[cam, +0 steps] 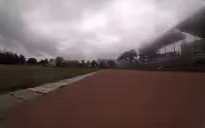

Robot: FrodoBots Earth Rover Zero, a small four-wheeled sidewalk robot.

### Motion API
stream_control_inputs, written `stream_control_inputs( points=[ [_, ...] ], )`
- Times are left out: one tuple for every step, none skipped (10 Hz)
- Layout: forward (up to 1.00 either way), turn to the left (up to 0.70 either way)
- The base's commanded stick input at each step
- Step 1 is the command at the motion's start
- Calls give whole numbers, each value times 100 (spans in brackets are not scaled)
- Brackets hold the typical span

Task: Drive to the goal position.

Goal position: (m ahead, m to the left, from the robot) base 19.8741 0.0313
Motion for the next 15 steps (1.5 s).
stream_control_inputs(
  points=[
    [70, 0],
    [70, 0],
    [70, 0],
    [70, 0],
    [70, 0],
    [70, 0],
    [70, 0],
    [70, 4],
    [70, 1],
    [70, 0],
    [70, 0],
    [70, 0],
    [70, -31],
    [70, -35],
    [70, -16]
  ],
)
